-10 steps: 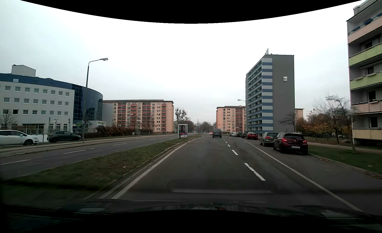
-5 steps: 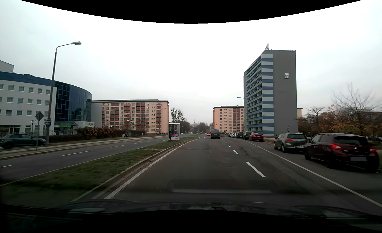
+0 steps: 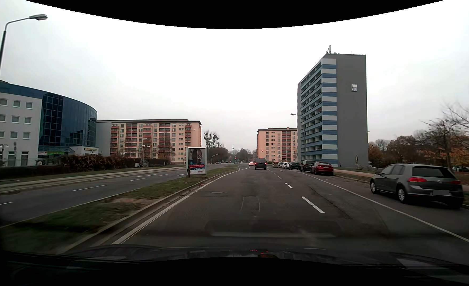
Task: Follow the waypoints while adhering to traffic rules and regulations
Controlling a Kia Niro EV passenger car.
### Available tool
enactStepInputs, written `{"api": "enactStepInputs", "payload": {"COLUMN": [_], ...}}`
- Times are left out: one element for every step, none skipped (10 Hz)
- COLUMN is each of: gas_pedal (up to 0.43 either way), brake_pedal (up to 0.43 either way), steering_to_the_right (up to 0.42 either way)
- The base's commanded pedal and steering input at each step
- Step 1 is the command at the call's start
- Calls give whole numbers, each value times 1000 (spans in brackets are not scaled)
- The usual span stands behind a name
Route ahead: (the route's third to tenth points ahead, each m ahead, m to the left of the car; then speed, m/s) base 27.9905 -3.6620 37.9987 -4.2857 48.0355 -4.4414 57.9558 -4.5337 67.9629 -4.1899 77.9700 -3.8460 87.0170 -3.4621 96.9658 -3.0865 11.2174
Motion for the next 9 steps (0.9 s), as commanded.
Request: {"api": "enactStepInputs", "payload": {"gas_pedal": [0, 0, 0, 0, 0, 0, 0, 0, 0], "brake_pedal": [0, 0, 0, 0, 0, 0, 0, 6, 0], "steering_to_the_right": [17, 17, 15, 13, 11, 9, 10, 9, 11]}}
